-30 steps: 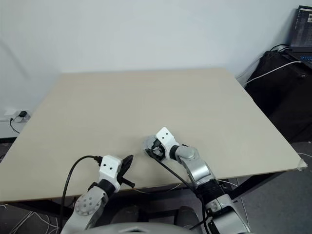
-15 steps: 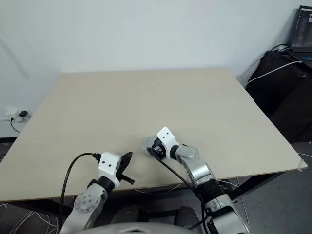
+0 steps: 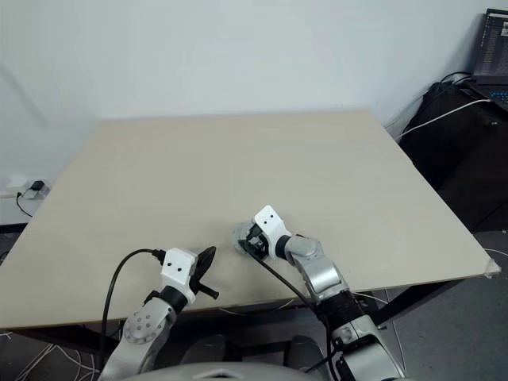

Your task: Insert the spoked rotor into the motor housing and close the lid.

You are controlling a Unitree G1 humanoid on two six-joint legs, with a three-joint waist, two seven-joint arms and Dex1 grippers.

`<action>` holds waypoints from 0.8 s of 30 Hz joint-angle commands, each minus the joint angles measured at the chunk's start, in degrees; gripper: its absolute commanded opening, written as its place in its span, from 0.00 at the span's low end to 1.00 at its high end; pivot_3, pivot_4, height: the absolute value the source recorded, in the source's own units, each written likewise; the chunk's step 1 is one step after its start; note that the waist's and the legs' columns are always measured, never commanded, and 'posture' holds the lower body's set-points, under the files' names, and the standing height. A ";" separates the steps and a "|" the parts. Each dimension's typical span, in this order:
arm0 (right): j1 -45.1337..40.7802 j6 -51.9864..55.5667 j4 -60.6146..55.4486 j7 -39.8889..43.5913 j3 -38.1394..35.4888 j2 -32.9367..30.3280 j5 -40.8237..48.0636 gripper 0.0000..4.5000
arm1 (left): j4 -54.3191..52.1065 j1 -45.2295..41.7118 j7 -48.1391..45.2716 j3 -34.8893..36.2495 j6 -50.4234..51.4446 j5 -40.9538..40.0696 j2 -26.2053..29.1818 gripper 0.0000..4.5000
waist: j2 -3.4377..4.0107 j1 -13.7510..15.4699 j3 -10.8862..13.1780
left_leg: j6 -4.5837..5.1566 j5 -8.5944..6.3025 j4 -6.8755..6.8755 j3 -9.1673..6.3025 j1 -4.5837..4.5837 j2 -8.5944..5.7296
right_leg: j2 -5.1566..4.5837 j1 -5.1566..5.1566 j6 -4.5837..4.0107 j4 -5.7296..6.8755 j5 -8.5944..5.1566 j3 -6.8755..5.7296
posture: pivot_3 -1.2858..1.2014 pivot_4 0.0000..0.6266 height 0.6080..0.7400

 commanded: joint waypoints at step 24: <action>-1.28 -0.77 2.31 0.59 3.30 -2.06 -4.33 0.71 | 0.00 0.79 0.39 -0.33 -2.43 -0.10 -1.44 0.00 | 0.04 -0.04 -0.03 | 0.00 0.00 -0.04 0.00 0.04 0.00 | -0.03 0.01 0.00 0.00 0.00 0.01 | 0.52 0.00 1.00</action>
